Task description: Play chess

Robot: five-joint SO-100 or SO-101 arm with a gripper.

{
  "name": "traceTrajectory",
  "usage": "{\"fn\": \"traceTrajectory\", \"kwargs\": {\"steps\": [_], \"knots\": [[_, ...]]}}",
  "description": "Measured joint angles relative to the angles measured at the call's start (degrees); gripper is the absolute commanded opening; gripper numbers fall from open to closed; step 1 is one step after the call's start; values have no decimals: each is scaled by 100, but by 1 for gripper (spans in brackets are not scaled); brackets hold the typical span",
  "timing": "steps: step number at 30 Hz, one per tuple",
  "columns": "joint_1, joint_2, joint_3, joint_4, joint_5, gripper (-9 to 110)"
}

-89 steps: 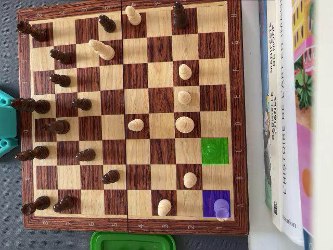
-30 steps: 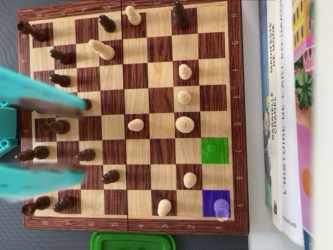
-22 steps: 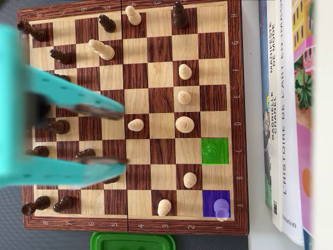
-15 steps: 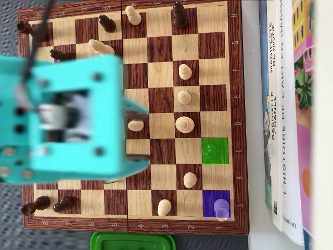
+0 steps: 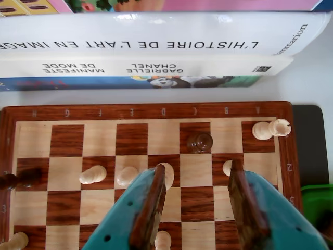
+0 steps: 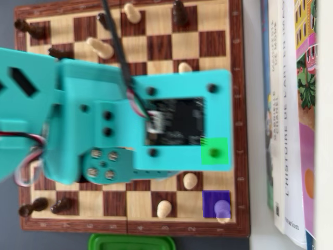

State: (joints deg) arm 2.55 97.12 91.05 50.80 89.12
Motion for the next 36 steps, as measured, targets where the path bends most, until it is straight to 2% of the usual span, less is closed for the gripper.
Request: {"fn": "traceTrajectory", "kwargs": {"steps": [7, 15, 36], "knots": [[281, -800, -773, 519, 0, 18], [264, -1547, -1424, 571, 0, 18], [246, -2399, -1731, 571, 0, 18]]}}
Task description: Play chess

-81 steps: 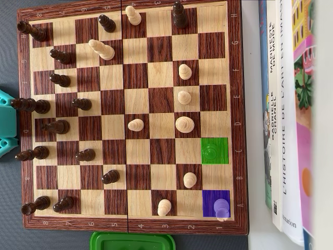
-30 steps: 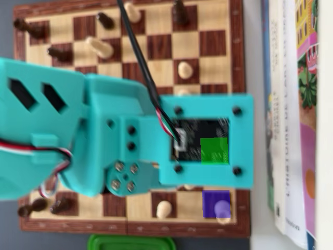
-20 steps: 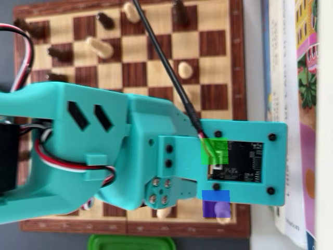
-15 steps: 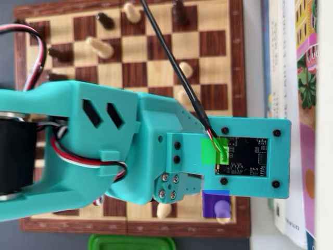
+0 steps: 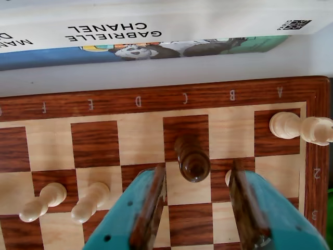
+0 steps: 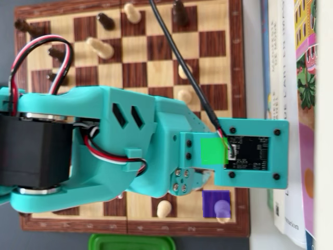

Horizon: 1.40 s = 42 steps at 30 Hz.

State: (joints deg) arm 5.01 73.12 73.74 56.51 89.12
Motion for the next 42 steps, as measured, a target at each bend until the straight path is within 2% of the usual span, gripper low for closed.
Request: {"fn": "traceTrajectory", "kwargs": {"steps": [42], "knots": [[9, -519, -202, 0, 0, 15]]}}
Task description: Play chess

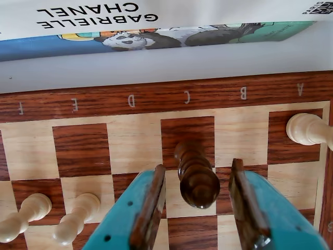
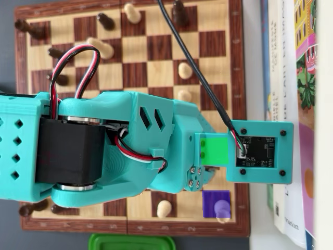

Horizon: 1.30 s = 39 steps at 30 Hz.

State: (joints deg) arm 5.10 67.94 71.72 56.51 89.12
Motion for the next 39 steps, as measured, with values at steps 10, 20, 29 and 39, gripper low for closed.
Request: {"fn": "traceTrajectory", "kwargs": {"steps": [10, 20, 29, 39], "knots": [[9, 0, 0, 0, 0, 14], [18, 0, 0, 0, 0, 7], [18, 0, 0, 0, 0, 7], [18, 483, 0, 0, 0, 7]]}}
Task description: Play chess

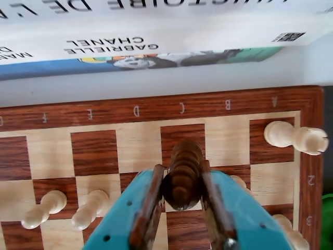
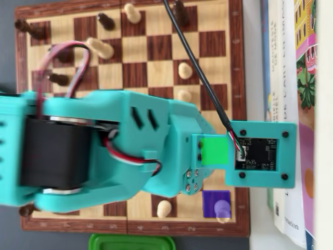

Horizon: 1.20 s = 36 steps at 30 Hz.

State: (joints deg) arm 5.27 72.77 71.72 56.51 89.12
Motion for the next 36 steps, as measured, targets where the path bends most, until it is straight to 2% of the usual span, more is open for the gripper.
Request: {"fn": "traceTrajectory", "kwargs": {"steps": [5, 18, 36], "knots": [[35, 404, 62, 0, 0, 7], [624, 2145, 1591, 9, 0, 7], [2145, 3305, 2760, 9, -686, 7]]}}
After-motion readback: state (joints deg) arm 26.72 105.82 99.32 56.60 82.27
